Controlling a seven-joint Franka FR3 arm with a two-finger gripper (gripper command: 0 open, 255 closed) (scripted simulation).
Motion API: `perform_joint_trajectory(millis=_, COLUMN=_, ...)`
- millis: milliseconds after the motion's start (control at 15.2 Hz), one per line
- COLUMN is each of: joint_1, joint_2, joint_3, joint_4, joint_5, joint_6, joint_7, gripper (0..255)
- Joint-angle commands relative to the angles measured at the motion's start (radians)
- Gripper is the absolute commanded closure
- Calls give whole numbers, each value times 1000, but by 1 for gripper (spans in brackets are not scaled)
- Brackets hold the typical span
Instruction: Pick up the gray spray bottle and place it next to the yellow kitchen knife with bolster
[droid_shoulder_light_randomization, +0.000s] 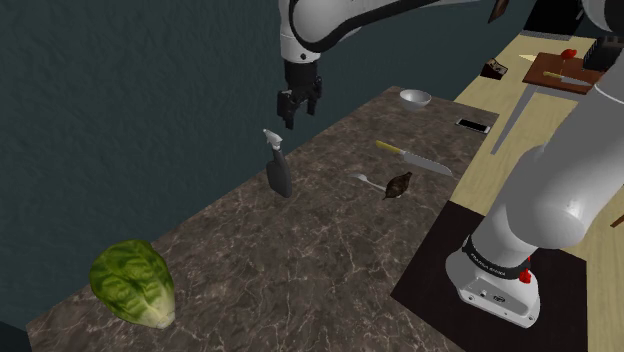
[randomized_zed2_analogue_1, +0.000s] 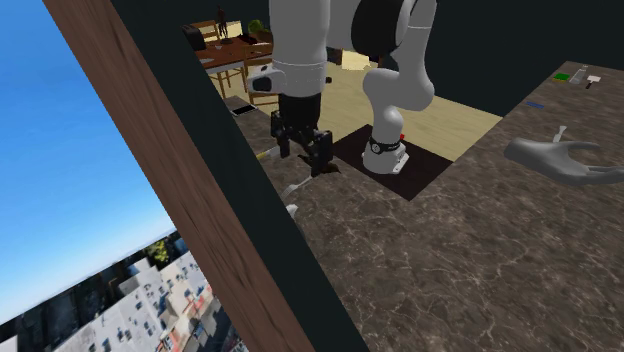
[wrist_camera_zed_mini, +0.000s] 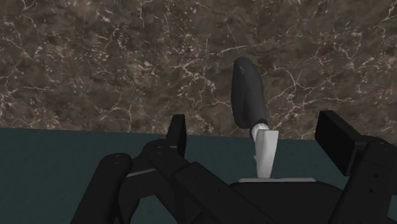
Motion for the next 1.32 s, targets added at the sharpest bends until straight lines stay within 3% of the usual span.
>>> perform_joint_trajectory(millis=0, joint_1=8, joint_2=79, joint_3=11, joint_4=62, joint_5=-16, joint_6=12, joint_7=24, gripper=0)
perform_joint_trajectory(millis=330, joint_1=33, joint_2=255, joint_3=27, joint_4=226, joint_5=-58, joint_6=10, joint_7=74, gripper=0)
perform_joint_trajectory(millis=792, joint_1=34, joint_2=285, joint_3=25, joint_4=163, joint_5=-65, joint_6=103, joint_7=78, gripper=0)
perform_joint_trajectory(millis=1254, joint_1=34, joint_2=285, joint_3=25, joint_4=163, joint_5=-65, joint_6=103, joint_7=78, gripper=0)
